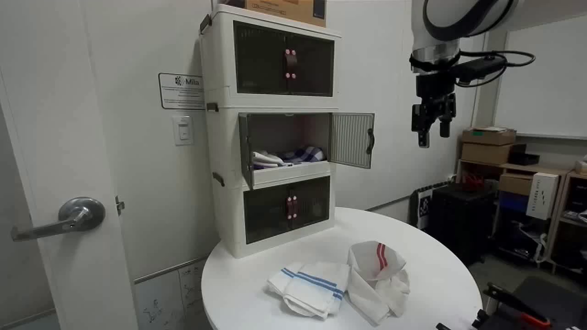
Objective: Close the middle drawer
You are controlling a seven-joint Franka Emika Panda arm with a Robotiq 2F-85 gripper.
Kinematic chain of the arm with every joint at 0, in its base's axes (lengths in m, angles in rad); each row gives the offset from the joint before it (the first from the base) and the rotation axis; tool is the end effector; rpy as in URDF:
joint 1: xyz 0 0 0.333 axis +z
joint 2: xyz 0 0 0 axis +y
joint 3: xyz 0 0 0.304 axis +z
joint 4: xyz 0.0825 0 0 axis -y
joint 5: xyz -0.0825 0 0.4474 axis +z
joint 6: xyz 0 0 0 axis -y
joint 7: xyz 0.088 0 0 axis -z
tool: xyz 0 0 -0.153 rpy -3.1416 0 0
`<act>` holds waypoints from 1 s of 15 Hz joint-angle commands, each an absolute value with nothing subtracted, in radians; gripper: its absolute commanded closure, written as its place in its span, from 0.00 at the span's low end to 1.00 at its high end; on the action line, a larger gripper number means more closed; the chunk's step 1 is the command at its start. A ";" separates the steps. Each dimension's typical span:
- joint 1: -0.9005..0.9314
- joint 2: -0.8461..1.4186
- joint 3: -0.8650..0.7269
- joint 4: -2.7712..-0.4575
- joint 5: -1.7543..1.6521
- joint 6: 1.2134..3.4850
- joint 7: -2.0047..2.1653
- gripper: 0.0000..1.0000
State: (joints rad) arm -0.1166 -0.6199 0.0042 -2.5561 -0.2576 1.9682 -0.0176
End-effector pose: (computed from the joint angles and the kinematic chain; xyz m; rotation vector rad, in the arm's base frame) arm 0.4262 -0.0757 0.3988 2.8985 0.0012 0.0231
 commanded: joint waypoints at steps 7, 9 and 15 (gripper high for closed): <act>-0.101 -0.595 -0.043 -2.504 -0.259 1.971 -0.065 0.00; -0.099 -0.566 -0.072 -2.455 -0.257 1.959 -0.122 0.00; -0.087 -0.422 -0.165 -2.220 -0.241 1.938 -0.332 0.00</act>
